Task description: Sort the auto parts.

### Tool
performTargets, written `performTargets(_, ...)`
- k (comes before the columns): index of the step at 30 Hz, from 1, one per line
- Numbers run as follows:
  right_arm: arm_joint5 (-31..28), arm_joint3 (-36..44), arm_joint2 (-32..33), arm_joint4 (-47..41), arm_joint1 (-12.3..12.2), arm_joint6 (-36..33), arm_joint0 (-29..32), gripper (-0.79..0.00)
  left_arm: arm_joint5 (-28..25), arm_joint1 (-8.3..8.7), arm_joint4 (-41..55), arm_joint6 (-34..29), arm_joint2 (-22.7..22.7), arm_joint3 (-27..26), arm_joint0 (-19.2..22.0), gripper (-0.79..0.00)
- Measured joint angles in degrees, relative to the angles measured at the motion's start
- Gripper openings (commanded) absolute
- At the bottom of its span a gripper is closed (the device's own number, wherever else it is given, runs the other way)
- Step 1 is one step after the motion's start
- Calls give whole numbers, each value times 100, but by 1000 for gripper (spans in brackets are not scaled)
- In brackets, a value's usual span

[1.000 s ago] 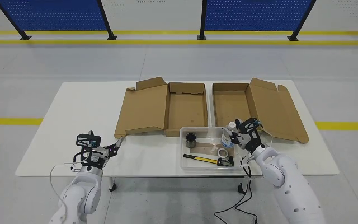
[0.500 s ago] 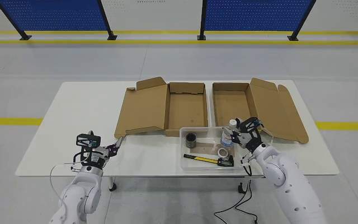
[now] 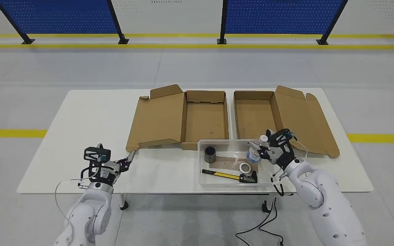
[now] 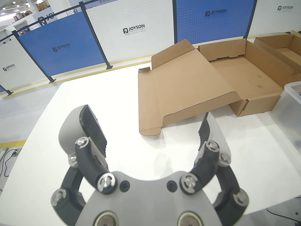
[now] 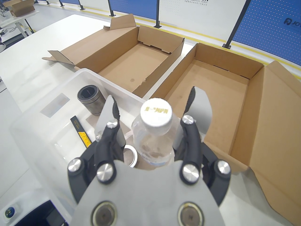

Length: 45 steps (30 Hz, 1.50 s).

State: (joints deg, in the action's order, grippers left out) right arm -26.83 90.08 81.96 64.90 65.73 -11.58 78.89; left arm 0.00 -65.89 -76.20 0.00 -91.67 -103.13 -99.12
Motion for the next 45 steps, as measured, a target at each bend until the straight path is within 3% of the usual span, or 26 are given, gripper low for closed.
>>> performTargets(5,-18,-136,-144,163,4,-102,-179,-243,0,0,0,0,0,0,0,0)
performTargets(10,58,-362,-276,207,23,-92,-350,-459,0,0,0,0,0,0,0,0)
performTargets(12,69,-397,-299,202,26,-77,-372,-489,0,0,0,0,0,0,0,0)
performTargets(13,73,-416,-309,188,27,-72,-380,-551,0,0,0,0,0,0,0,0)
performTargets(15,79,-438,-320,178,28,-62,-388,-763,0,0,0,0,0,0,0,0)
performTargets(16,83,-448,-325,177,28,-53,-391,-785,0,0,0,0,0,0,0,0)
performTargets(23,92,-351,-266,161,12,46,-337,-785,0,0,0,0,0,0,0,0)
performTargets(33,0,520,169,-242,-54,35,17,-785,0,0,0,0,0,0,0,0)
performTargets(45,-276,1628,454,-2099,-94,-785,285,-785,0,0,0,0,0,0,0,0)
